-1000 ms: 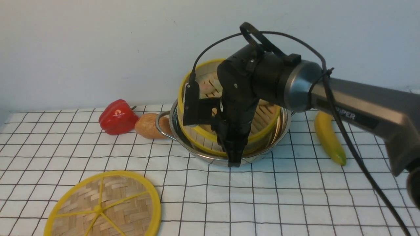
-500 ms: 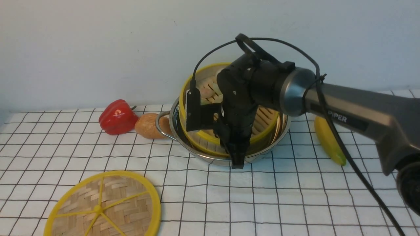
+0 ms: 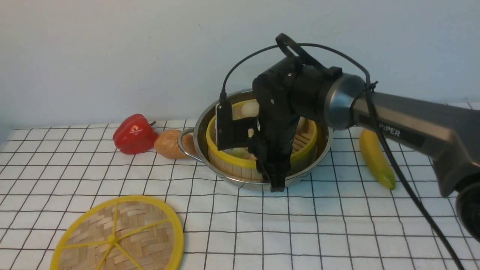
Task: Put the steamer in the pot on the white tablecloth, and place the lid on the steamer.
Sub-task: 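Place the bamboo steamer basket of food into the steel pot with the right gripper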
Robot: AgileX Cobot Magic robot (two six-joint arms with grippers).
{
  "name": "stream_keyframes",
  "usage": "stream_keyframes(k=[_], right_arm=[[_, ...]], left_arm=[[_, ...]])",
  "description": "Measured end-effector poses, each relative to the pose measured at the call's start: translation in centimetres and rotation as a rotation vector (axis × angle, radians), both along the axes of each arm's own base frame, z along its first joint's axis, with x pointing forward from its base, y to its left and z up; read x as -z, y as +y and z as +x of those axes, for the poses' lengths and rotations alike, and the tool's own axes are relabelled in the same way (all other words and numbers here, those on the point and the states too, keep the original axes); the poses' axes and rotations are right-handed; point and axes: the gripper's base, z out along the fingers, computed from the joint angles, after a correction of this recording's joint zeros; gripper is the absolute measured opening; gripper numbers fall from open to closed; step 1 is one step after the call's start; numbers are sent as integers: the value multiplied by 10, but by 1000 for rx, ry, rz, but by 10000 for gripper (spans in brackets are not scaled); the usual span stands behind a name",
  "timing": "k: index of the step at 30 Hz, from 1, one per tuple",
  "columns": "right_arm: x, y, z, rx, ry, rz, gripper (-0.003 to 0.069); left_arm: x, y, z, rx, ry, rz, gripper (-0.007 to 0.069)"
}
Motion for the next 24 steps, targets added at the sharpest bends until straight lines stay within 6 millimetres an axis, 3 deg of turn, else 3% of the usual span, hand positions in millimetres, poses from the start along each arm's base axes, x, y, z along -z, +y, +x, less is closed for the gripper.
stream_keyframes(k=[3, 7, 13, 24], right_arm=[[-6, -2, 3, -15, -53, -15, 381], [-16, -4, 5, -11, -106, -27, 430], [-45, -1, 6, 11, -165, 34, 440], [-43, 1, 6, 12, -152, 49, 440]], left_arm=[[0, 0, 0, 0, 0, 0, 243], [0, 0, 0, 0, 0, 0, 243], [0, 0, 0, 0, 0, 0, 243], [0, 0, 0, 0, 0, 0, 243]])
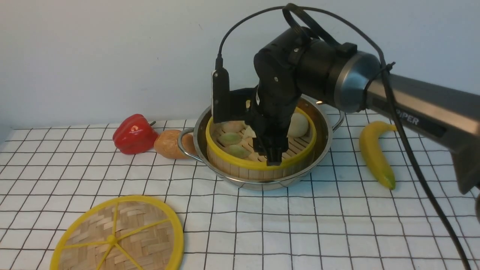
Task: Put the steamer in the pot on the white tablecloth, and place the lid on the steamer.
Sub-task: 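Place the bamboo steamer basket of food into the steel pot with the right gripper, then grasp the bamboo steamer lid lying on the table by its centre knob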
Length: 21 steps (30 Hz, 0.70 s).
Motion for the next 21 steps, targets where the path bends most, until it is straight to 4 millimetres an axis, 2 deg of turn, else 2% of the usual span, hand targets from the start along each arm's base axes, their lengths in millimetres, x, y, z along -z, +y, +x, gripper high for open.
stream_keyframes(k=[12, 21], right_arm=[[0, 2, -1, 3, 17, 28, 440], [2, 3, -11, 127, 147, 85, 440]], left_arm=[[0, 0, 0, 0, 0, 0, 243], [0, 0, 0, 0, 0, 0, 243]])
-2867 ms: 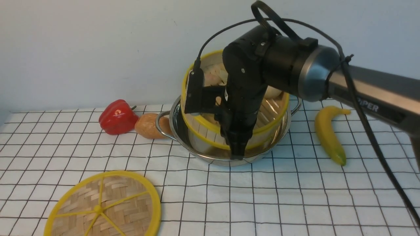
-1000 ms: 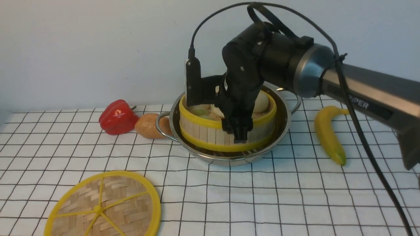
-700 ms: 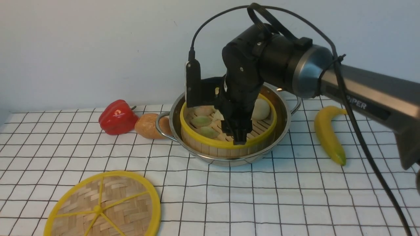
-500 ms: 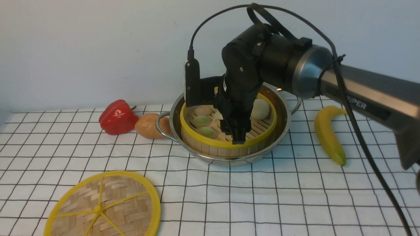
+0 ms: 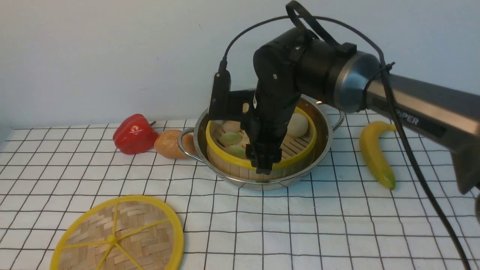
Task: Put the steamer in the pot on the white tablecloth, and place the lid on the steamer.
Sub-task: 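Grasp the bamboo steamer lid lying on the table by its centre knob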
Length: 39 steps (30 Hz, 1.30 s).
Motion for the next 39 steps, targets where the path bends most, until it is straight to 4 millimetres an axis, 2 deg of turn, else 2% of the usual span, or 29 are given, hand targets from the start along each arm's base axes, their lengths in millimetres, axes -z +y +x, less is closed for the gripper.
stream_keyframes(k=[9, 17, 19, 20, 21, 23, 25, 27, 30, 33, 36, 37, 38, 39], right_arm=[[-25, 12, -4, 39, 41, 164, 440], [-25, 14, -5, 69, 69, 198, 436], [-31, 12, -6, 85, 58, 202, 429], [-44, 9, -9, 110, 40, 221, 415], [-49, 8, -10, 112, 34, 229, 411], [-85, 0, -22, 136, 0, 306, 377], [-107, -4, -31, 134, -14, 364, 350], [-116, -5, -36, 132, -12, 400, 328], [-111, -3, -35, 157, 10, 400, 276], [-107, -5, -35, 242, 47, 409, 170], [-133, -14, -47, 303, 34, 475, 50], [-136, -16, -48, 307, 29, 481, 41], [-161, -27, -59, 332, -18, 522, -4], [-178, -36, -67, 344, -63, 541, -11]], left_arm=[[0, 0, 0, 0, 0, 0, 243], [0, 0, 0, 0, 0, 0, 243], [0, 0, 0, 0, 0, 0, 243], [0, 0, 0, 0, 0, 0, 243], [0, 0, 0, 0, 0, 0, 243], [0, 0, 0, 0, 0, 0, 243], [0, 0, 0, 0, 0, 0, 243], [0, 0, 0, 0, 0, 0, 243], [0, 0, 0, 0, 0, 0, 243], [0, 0, 0, 0, 0, 0, 243], [0, 0, 0, 0, 0, 0, 243], [0, 0, 0, 0, 0, 0, 243], [0, 0, 0, 0, 0, 0, 243], [0, 0, 0, 0, 0, 0, 243]])
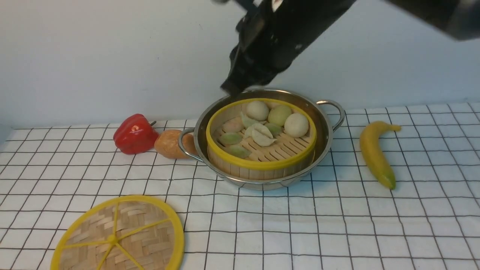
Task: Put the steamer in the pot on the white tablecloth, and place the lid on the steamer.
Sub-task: 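Grasp the bamboo steamer lid lying on the table by its centre knob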
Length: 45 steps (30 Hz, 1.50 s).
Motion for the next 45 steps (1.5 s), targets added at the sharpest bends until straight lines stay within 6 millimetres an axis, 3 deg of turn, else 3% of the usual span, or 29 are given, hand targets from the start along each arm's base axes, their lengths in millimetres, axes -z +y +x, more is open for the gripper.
stream_keyframes(k=[3, 8, 16, 22, 24, 25, 27, 28, 29, 30, 31, 32, 36, 41, 45], right_arm=[[-42, -29, -20, 110, -112, 32, -13], [-77, -54, -44, 293, -95, 211, -13], [-87, -58, -56, 390, 15, 371, -10], [-75, -67, -53, 403, -70, 241, -4], [-58, -80, -60, 434, -97, 193, -2], [-59, -84, -63, 436, -105, 201, -1], [-38, -98, -70, 456, -117, 219, 1], [-16, -117, -82, 484, -130, 253, 3], [-13, -120, -83, 491, -132, 257, 3], [21, -155, -98, 591, -141, 310, 5], [39, -177, -106, 676, -146, 347, 6], [43, -181, -108, 692, -146, 352, 6], [114, -237, -159, 920, -208, 472, 12], [174, -257, -212, 931, -448, 532, 22], [206, -258, -234, 896, -569, 542, 29]], left_arm=[[0, 0, 0, 0, 0, 0, 243], [0, 0, 0, 0, 0, 0, 243], [0, 0, 0, 0, 0, 0, 243], [0, 0, 0, 0, 0, 0, 243], [0, 0, 0, 0, 0, 0, 243], [0, 0, 0, 0, 0, 0, 243], [0, 0, 0, 0, 0, 0, 243], [0, 0, 0, 0, 0, 0, 243], [0, 0, 0, 0, 0, 0, 243], [0, 0, 0, 0, 0, 0, 243], [0, 0, 0, 0, 0, 0, 243], [0, 0, 0, 0, 0, 0, 243], [0, 0, 0, 0, 0, 0, 243], [0, 0, 0, 0, 0, 0, 243], [0, 0, 0, 0, 0, 0, 243]])
